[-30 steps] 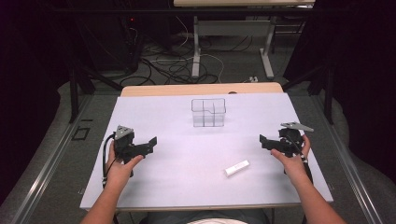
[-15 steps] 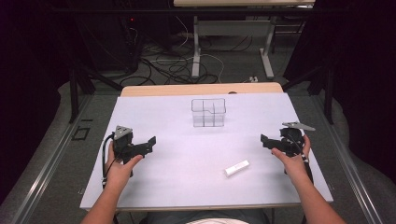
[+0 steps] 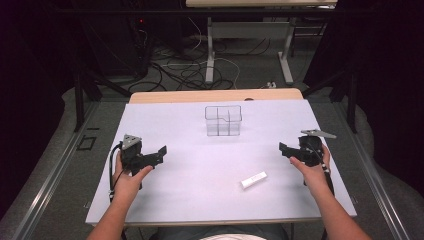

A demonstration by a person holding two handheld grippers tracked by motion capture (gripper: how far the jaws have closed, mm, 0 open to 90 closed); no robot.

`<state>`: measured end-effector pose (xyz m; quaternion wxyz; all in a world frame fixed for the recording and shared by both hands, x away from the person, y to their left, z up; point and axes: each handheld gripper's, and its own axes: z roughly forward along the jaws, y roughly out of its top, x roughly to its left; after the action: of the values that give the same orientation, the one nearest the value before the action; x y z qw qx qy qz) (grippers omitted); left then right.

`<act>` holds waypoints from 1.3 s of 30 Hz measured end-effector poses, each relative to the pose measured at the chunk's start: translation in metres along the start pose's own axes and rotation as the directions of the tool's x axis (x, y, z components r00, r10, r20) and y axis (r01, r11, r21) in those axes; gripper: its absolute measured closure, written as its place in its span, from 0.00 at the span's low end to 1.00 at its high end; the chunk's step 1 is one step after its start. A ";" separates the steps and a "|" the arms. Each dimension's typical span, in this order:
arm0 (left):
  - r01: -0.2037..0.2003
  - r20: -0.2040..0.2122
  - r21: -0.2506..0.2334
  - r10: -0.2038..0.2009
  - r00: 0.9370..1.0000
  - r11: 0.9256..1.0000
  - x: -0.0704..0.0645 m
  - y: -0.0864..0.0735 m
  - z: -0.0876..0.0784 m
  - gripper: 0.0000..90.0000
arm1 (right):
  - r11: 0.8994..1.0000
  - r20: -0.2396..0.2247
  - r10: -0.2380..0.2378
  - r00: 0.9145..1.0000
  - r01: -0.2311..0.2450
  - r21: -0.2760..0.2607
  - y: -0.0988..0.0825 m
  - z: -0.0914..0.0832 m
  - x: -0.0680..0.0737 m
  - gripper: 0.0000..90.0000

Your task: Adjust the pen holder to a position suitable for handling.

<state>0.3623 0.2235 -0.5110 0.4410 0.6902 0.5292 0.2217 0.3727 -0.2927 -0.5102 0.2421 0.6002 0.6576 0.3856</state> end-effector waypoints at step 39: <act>0.007 0.001 -0.003 -0.007 1.000 1.000 0.001 0.000 0.001 0.02 | 0.990 -0.100 0.026 0.995 -0.011 0.142 0.085 0.031 0.060 0.54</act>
<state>0.3636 0.2240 -0.5117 0.4430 0.6879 0.5309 0.2205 0.4384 -0.2289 -0.4516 0.1617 0.6014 0.6891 0.3705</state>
